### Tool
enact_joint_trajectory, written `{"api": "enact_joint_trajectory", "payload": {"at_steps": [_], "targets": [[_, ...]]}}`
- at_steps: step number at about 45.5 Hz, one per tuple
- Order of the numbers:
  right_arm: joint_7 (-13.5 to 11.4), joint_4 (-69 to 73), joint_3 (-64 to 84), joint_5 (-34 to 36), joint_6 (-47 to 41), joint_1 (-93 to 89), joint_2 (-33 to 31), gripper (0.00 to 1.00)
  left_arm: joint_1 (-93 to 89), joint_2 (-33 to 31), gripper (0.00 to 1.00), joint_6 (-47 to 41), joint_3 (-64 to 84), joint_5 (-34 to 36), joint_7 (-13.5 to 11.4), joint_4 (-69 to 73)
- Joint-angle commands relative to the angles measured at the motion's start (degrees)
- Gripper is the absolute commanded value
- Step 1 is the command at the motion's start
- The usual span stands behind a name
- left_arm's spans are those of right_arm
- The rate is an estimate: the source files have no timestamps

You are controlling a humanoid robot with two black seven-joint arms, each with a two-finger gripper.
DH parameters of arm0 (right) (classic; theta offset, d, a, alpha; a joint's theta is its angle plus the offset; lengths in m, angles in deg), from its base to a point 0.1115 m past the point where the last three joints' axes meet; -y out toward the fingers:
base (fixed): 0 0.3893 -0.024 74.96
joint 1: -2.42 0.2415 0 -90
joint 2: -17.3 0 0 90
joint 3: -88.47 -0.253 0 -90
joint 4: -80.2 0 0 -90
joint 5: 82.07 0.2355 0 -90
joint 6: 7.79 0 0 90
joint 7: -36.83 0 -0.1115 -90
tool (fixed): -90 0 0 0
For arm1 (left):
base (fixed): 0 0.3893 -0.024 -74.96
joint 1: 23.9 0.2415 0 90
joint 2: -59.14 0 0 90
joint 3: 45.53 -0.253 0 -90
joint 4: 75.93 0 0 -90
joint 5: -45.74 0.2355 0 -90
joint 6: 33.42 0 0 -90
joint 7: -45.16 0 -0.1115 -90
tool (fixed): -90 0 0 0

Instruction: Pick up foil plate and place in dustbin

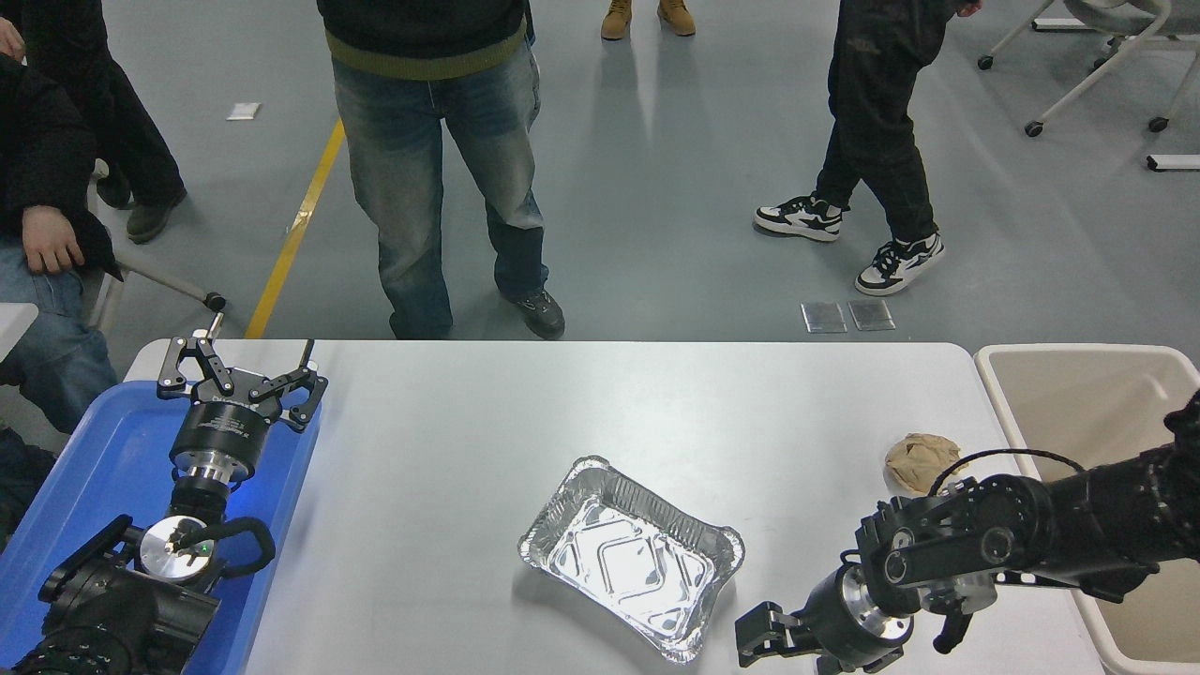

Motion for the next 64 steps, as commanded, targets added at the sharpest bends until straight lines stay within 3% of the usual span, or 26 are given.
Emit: {"api": "enact_joint_trajectory", "payload": {"at_steps": [1,23,35,49,55,64], "targets": [[0.0,-0.12,0.05,0.12,-0.01,-0.16,0.25,0.95,0.0,-0.09,0.99,0.0,0.35,-0.09,0.54,-0.08],[0.0,0.84,0.23,0.65,-0.71,4.23,-2.55,0.95,0.09,-0.01,0.99,0.0,0.0,-0.09,-0.07,-0.08],[0.08,5.85,2.51,3.63,-9.58,19.96,-11.34,0.99,0.09,0.08,0.99,0.0,-0.09,-0.09,-0.07,-0.08],[0.0,8.49,12.18,4.78,-21.01,44.65,-13.63,1.0,0.0,0.17,0.99,0.0,-0.18,-0.09,-0.07,0.0],[-0.18,11.48,16.04,3.9,-27.24,56.78,-13.02,1.0,0.0,0.17,0.99,0.0,-0.18,-0.09,-0.07,0.0],[-0.18,15.08,19.65,3.73,-31.74,72.34,-3.71,1.0,0.0,0.17,0.99,0.0,-0.26,-0.09,-0.07,0.0]]}}
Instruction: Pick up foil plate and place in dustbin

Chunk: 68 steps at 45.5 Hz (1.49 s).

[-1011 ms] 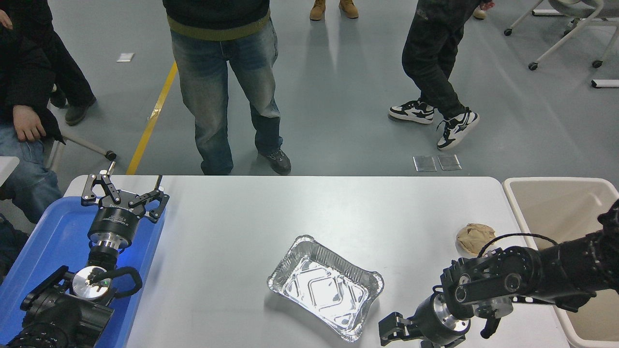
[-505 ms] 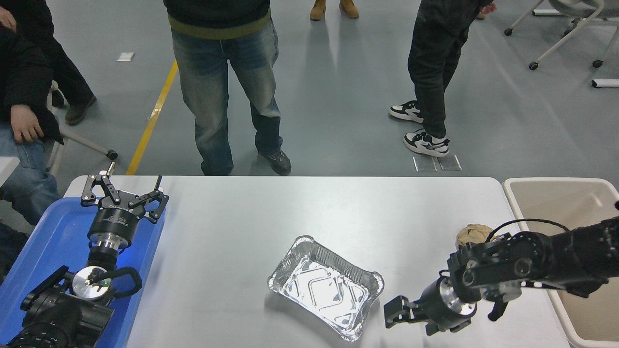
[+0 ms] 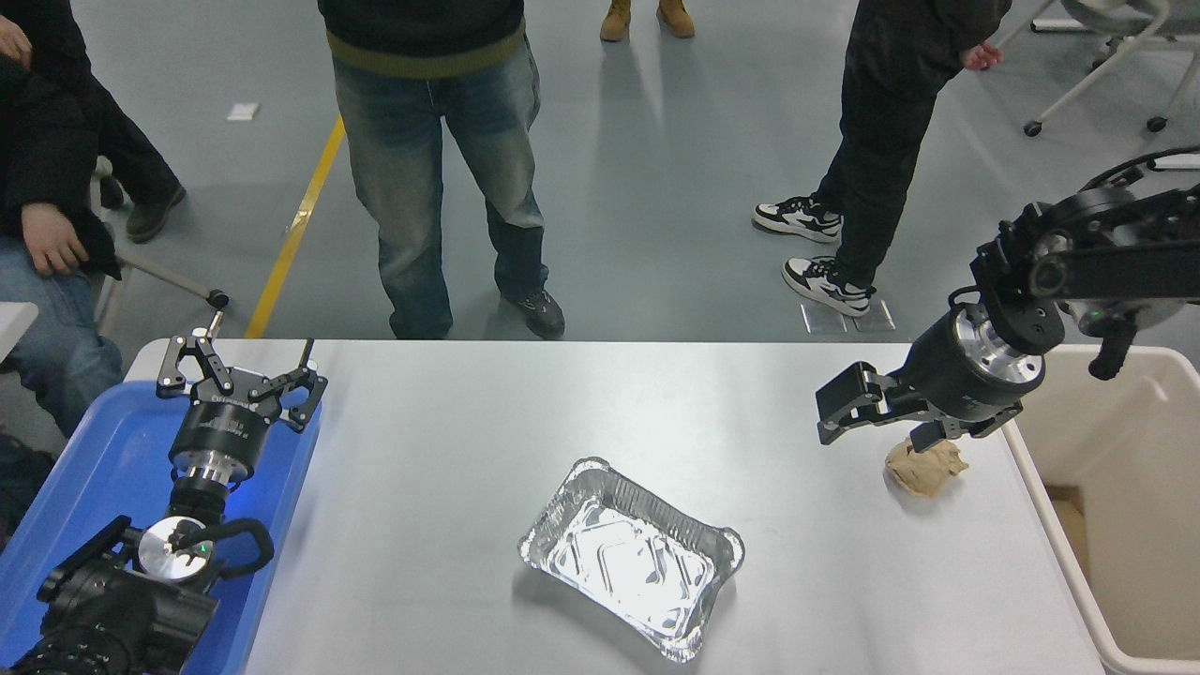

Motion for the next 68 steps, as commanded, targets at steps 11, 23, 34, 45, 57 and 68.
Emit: {"api": "enact_joint_trajectory", "payload": {"at_steps": [11,23,34,45,57,68], "targets": [[0.03,4.05,2.85,0.77,-5.91,24.0,12.05,1.0,0.0,0.01,0.99,0.0,-0.17,0.01,0.01,0.01],[0.03,2.47,2.5,2.0,-5.91,23.91,15.92,1.0,0.0,0.01,0.99,0.0,-0.17,0.01,0.01,0.01],[0.11,1.85,-0.31,2.44,-1.88,21.28,18.82,1.0,0.0,0.01,0.99,0.0,-0.17,0.01,0.01,0.01],[0.11,-2.36,-3.83,5.69,5.08,12.85,23.3,0.99,0.0,0.01,0.99,0.0,-0.17,0.01,0.01,0.01],[0.2,-4.56,-8.93,4.99,14.04,-0.25,26.2,0.97,0.0,0.01,0.99,0.0,-0.08,0.01,-0.08,0.01],[1.08,-7.72,-11.48,-3.52,21.77,-13.61,26.2,0.96,0.0,0.1,0.99,0.0,-0.08,0.01,-0.08,0.01]]}}
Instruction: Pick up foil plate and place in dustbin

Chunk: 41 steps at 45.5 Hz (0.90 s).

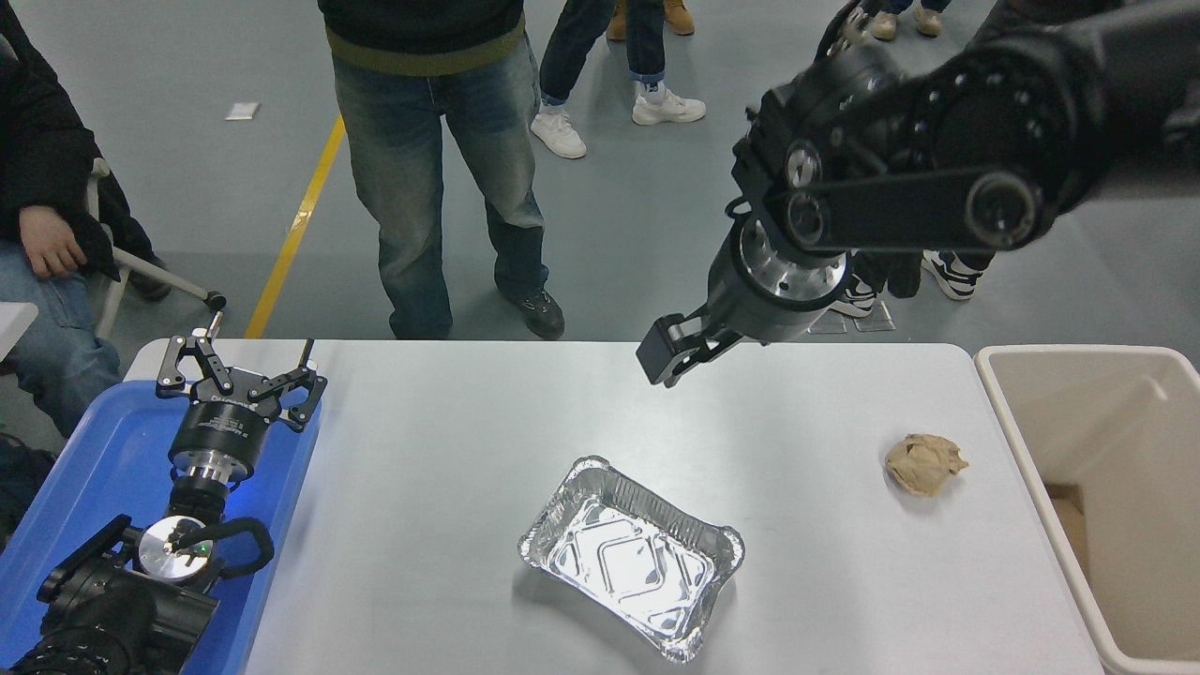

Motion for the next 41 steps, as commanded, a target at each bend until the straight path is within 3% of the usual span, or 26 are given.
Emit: {"api": "enact_joint_trajectory", "payload": {"at_steps": [1,8,26,41], "targets": [[1.06,-3.9,-3.42,-8.97,7.98,-14.03,0.81,0.96,0.0,-0.01,0.99,0.0,0.01,0.0,0.09,0.0],[2.55,-9.53,-3.51,-17.5,11.94,-23.18,0.81,0.96,0.0,0.08,0.99,0.0,-0.08,0.09,0.09,0.0],[2.64,-22.09,-5.7,-30.43,20.46,-41.55,0.81,0.96,0.0,0.08,0.99,0.0,-0.26,0.09,0.26,-0.09],[2.64,-24.74,-8.25,-31.4,21.87,-47.97,0.81,0.96,0.0,0.08,0.99,0.0,-0.26,0.09,0.26,-0.09]]}}
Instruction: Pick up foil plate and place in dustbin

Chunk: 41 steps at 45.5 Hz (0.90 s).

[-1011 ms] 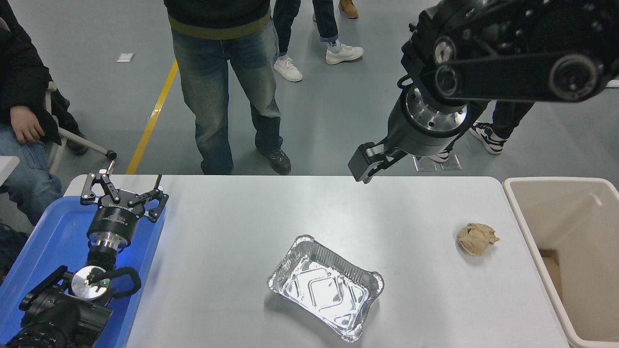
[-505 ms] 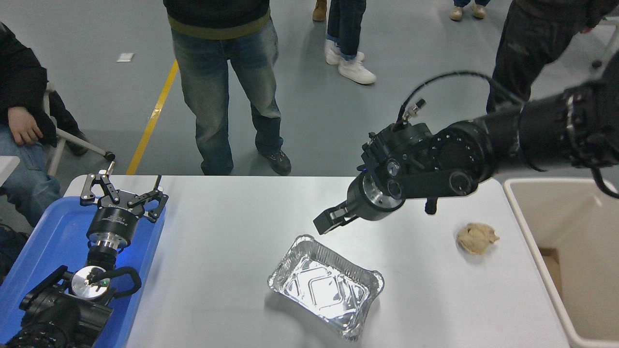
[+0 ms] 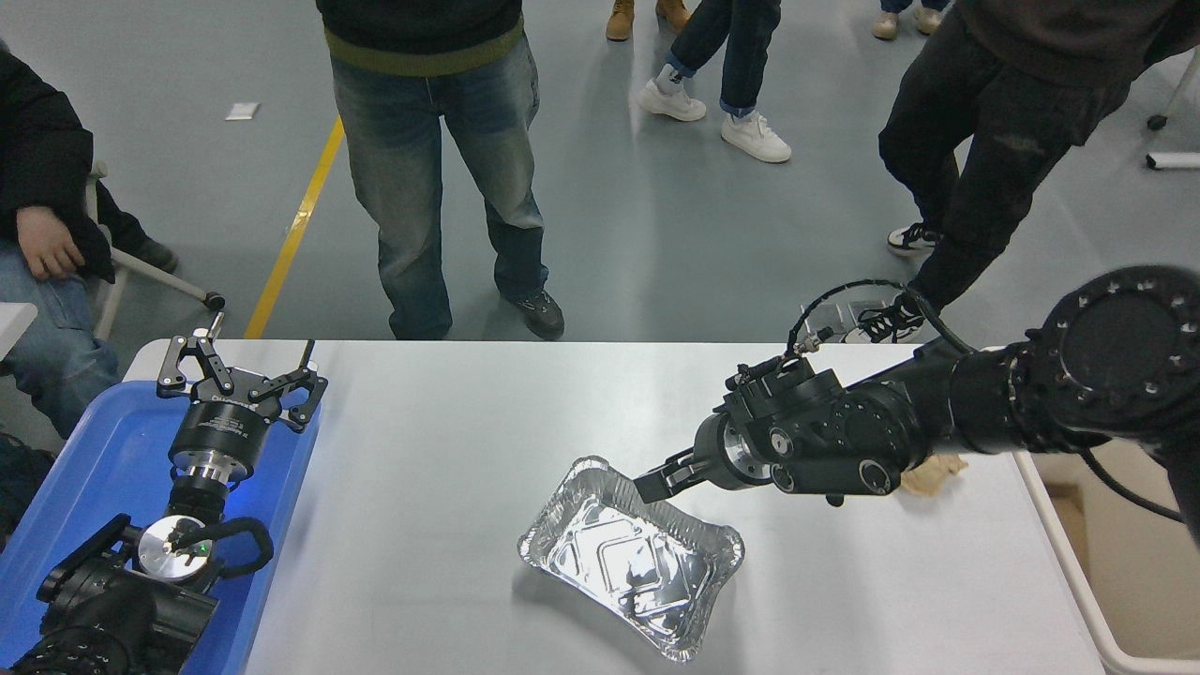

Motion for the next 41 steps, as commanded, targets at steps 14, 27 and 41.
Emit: {"api": "enact_joint_trajectory", "payload": {"at_steps": [14,27,41], "targets": [[0.06,-5.58,-3.0,-2.07,2.82,-9.94,0.01,0.93,-0.05,0.0,0.99,0.0,-0.01,0.0,0.03,-0.01],[0.5,-6.37,-4.5,-2.15,3.43,-12.05,0.01,0.8,-0.05,0.0,0.99,0.0,-0.01,0.0,0.03,-0.01],[2.52,-5.49,-5.2,-2.68,3.43,-12.58,0.01,0.61,-0.05,0.0,0.99,0.0,-0.01,0.0,0.03,-0.01]]}}
